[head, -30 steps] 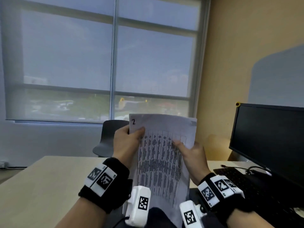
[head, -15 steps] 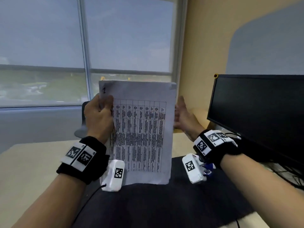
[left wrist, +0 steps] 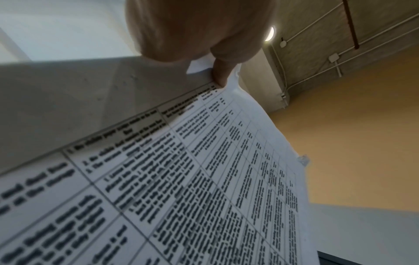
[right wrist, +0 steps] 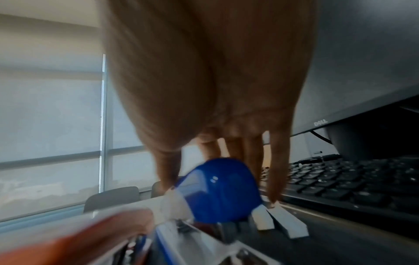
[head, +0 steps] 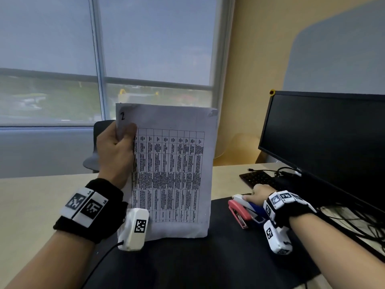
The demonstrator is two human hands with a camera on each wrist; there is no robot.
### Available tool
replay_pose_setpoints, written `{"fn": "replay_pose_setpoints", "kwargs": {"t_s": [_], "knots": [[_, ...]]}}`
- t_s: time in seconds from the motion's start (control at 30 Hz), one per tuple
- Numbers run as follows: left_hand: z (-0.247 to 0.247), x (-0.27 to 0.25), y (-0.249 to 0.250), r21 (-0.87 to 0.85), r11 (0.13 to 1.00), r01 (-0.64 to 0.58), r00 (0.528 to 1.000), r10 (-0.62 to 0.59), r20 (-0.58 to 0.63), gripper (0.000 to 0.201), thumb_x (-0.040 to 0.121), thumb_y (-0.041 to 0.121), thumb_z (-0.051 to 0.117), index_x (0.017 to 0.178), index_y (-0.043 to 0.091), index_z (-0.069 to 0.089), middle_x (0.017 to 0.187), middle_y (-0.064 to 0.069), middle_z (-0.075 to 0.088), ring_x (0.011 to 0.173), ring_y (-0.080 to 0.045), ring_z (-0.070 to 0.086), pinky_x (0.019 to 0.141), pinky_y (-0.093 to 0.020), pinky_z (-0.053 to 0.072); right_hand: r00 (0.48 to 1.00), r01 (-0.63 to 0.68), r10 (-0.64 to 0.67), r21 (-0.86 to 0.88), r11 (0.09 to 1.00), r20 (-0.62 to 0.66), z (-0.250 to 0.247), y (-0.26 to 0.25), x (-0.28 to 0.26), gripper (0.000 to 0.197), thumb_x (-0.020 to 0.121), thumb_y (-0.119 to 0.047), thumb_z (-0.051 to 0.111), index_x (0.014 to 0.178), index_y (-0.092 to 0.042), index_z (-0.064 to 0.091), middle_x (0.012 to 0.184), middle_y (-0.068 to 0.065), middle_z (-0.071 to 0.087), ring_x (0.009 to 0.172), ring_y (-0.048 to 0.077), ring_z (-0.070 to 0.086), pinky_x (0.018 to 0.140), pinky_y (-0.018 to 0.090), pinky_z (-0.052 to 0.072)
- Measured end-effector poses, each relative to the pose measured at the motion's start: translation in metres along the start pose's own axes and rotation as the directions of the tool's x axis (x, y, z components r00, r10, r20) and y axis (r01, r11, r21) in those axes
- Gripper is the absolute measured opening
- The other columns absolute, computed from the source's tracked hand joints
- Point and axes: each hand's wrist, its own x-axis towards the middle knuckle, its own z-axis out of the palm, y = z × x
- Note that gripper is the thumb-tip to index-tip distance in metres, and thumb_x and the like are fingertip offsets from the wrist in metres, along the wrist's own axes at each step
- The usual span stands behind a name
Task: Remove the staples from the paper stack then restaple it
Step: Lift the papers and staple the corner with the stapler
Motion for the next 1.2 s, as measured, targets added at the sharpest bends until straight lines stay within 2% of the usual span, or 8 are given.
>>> {"fn": "replay_pose_setpoints", "kwargs": {"t_s": [0.17,0.33,0.43,0.53,0.63,0.8,0.9,1.2], "knots": [[0.000,0.000,0.002,-0.030,0.998,0.054,0.999,-0.054,-0.001,0.022,0.101,0.012,0.055,0.101,-0.008,0.062,0.079,-0.008,0.068,0.064,-0.009,0.066,0.060,-0.026,0.057,0.994,0.101,-0.101,-0.001,0.995,0.051,0.013,0.006,0.010,0.048,0.097,-0.051,0.049,0.065,-0.015,0.049,0.068,0.000,0.050,0.073,0.018,0.053,0.056,0.028,0.034],[-0.003,-0.001,0.008,-0.068,0.992,0.105,0.994,-0.104,0.017,0.018,0.101,0.013,0.055,0.098,-0.003,0.064,0.084,-0.013,0.071,0.073,-0.024,0.069,0.067,-0.040,0.060,0.950,0.140,0.026,0.499,0.855,-0.312,-0.055,-0.010,-0.018,0.038,0.100,-0.041,0.048,0.083,-0.007,0.050,0.088,0.015,0.057,0.096,0.034,0.061,0.068,0.035,0.034],[-0.004,-0.003,0.011,-0.085,0.989,0.120,0.993,-0.119,0.019,0.017,0.101,0.015,0.056,0.096,0.000,0.063,0.089,-0.024,0.071,0.077,-0.032,0.069,0.073,-0.050,0.060,0.820,0.444,0.191,0.810,0.382,-0.539,-0.125,-0.049,-0.077,0.038,0.095,-0.046,0.058,0.111,-0.013,0.050,0.104,0.008,0.057,0.093,0.025,0.056,0.069,0.034,0.040],[-0.005,-0.003,0.011,-0.090,0.987,0.130,0.991,-0.131,-0.002,0.022,0.100,0.016,0.058,0.098,-0.006,0.062,0.094,-0.030,0.070,0.078,-0.033,0.069,0.074,-0.054,0.059,0.722,0.691,0.105,0.708,-0.146,-0.684,-0.173,-0.106,-0.136,0.017,0.095,-0.044,0.057,0.098,-0.027,0.058,0.090,-0.008,0.061,0.081,0.007,0.061,0.077,0.028,0.050],[-0.005,-0.006,0.011,-0.083,0.987,0.135,0.990,-0.139,-0.034,0.024,0.098,0.015,0.061,0.099,-0.008,0.064,0.087,-0.019,0.073,0.075,-0.027,0.069,0.070,-0.044,0.061,0.587,0.754,-0.058,0.572,-0.322,-0.807,-0.191,-0.175,-0.174,0.023,0.097,-0.041,0.055,0.103,-0.019,0.056,0.083,-0.005,0.059,0.067,0.001,0.061,0.065,0.021,0.053],[-0.006,-0.009,0.013,-0.071,0.991,0.109,0.993,-0.113,-0.047,0.021,0.097,0.016,0.062,0.094,-0.004,0.066,0.088,-0.023,0.073,0.074,-0.022,0.065,0.069,-0.040,0.056,0.420,0.861,-0.261,0.472,-0.188,-0.869,-0.187,-0.266,-0.187,0.037,0.101,-0.034,0.049,0.124,-0.008,0.036,0.099,0.005,0.059,0.078,0.015,0.062,0.065,0.040,0.056],[-0.010,-0.011,0.014,-0.076,0.994,0.082,0.996,-0.084,-0.022,0.024,0.095,0.023,0.063,0.093,0.000,0.065,0.095,-0.030,0.068,0.077,-0.025,0.061,0.071,-0.051,0.054,0.361,0.918,-0.375,0.397,-0.019,-0.853,-0.182,-0.286,-0.172,0.044,0.099,-0.040,0.052,0.126,-0.011,0.034,0.100,-0.001,0.056,0.080,0.016,0.060,0.069,0.032,0.053],[-0.014,-0.008,0.011,-0.138,0.987,0.084,0.996,-0.085,-0.006,0.030,0.092,0.031,0.063,0.094,0.001,0.066,0.094,-0.033,0.066,0.077,-0.035,0.062,0.075,-0.065,0.051,0.450,0.889,-0.528,0.416,0.191,-0.720,-0.177,-0.289,-0.150,0.041,0.098,-0.053,0.045,0.116,-0.016,0.046,0.085,-0.001,0.062,0.073,0.013,0.062,0.069,0.031,0.050]]}}
